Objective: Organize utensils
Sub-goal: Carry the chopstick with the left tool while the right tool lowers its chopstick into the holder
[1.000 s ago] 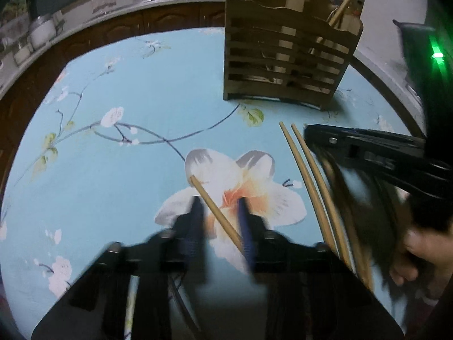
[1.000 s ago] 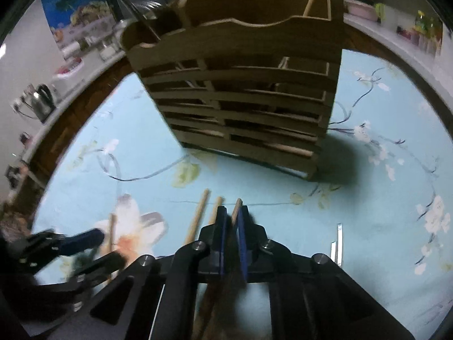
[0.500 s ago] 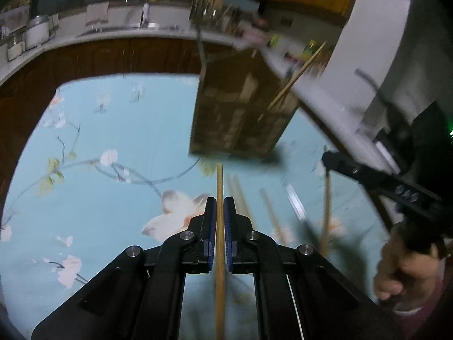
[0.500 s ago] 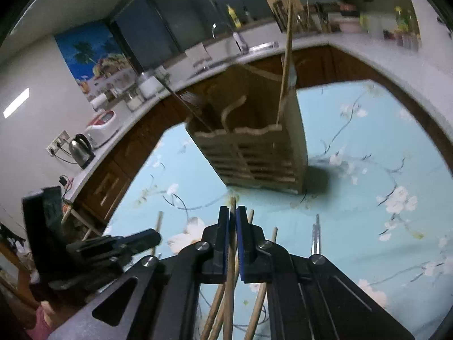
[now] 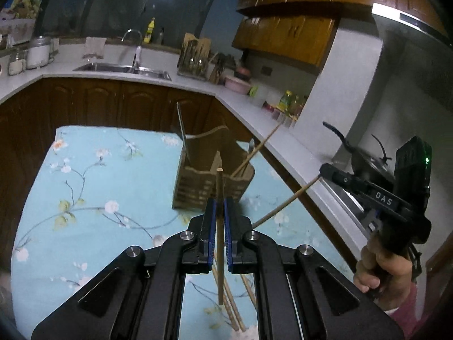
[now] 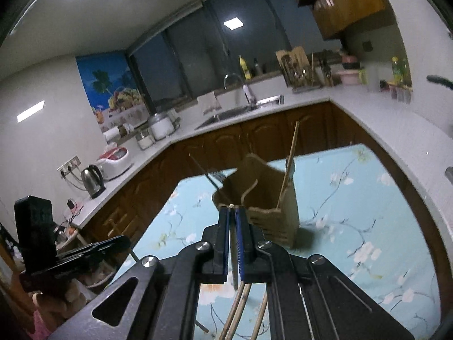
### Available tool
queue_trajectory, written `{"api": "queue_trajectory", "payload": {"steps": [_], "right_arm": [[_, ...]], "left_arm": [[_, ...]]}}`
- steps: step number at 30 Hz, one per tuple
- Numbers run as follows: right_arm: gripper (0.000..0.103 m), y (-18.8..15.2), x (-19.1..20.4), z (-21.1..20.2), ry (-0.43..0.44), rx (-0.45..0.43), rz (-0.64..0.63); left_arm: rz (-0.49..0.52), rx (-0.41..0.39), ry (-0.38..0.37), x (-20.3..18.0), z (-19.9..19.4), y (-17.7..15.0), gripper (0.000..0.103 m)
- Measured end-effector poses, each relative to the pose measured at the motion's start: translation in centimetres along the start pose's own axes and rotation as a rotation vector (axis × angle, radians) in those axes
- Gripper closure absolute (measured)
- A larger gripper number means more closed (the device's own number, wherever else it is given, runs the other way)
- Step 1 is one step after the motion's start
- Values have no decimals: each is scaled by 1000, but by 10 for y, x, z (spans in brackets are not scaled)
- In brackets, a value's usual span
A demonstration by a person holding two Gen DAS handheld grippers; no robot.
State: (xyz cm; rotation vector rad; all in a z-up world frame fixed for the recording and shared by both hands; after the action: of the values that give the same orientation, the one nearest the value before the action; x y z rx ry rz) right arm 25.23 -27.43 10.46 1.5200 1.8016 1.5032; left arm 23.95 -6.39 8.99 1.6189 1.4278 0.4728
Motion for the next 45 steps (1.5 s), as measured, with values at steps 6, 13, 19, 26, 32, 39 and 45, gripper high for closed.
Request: {"api": "queue_trajectory", "payload": {"steps": [6,13,19,26,32,39,45], "right_arm": [[98,10,-2,-3,-10,-20,-6],[98,20,-9,-7,-25,-49,-5],[98,42,-14,-8,-37,-93,-13],[98,92,-16,-5,-57,-188,-39],[98,126,-27,10,-95,-247,-43],[98,117,-46,42,-145,-234,-53],[98,86,-58,62,-164,-212,-35]], "left_arm": [[-19,-45,22,5,-2,16,98],[-34,-90,39,8,0,36,98],[-36,-148,61,8,7,64,99],[-32,-252,80,2,14,117,98],[-54,-341,123,8,35,159,98],[-99,-323,158,23,90,160,98],[-87,-280,173,27,121,129,98]]}}
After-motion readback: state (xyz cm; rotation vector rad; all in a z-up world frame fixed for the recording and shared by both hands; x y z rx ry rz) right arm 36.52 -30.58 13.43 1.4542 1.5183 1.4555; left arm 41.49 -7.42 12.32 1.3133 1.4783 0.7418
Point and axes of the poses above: each gripper's, at about its wrist camera, not at the fingertips, and z roughly the way its jaws point, x to its left, y to its top, the point moved 8 cm from there along z, roughly the way its jaws point, and after that the axes turned 7 degrees about y, right-handed, at the moved point
